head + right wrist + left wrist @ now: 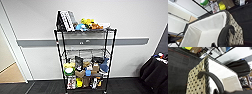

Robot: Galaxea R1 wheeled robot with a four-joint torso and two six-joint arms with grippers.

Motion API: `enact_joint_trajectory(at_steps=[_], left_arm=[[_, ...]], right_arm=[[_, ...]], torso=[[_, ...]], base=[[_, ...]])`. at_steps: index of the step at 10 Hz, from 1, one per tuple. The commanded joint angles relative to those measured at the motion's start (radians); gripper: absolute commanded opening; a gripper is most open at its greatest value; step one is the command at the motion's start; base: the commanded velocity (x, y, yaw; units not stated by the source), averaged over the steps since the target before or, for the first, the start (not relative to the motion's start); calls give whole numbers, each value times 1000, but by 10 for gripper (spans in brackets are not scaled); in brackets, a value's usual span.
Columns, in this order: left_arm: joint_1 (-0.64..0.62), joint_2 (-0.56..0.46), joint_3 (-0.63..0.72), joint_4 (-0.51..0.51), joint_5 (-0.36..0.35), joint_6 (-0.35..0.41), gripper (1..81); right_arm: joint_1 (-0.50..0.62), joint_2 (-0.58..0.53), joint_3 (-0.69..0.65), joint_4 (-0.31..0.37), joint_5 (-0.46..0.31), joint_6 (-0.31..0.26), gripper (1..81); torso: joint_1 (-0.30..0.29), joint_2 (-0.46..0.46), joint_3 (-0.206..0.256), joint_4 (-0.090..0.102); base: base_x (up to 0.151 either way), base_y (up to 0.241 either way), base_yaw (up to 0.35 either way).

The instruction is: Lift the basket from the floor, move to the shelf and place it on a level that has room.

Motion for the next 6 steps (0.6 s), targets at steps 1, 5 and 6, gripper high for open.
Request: enact_joint_trajectory(at_steps=[1,5,6], left_arm=[[-160,-49,70,-7,19,1,10],[-187,-71,121,-7,19,-2,10],[-195,-75,133,-7,19,-2,10]], right_arm=[[161,-51,81,23,-13,2,10],[189,-77,125,27,-14,3,10],[198,-84,134,38,-14,5,10]], torso=[[0,0,0,0],[0,0,0,0],[0,0,0,0]], base=[[93,0,0],[97,0,0],[100,0,0]])
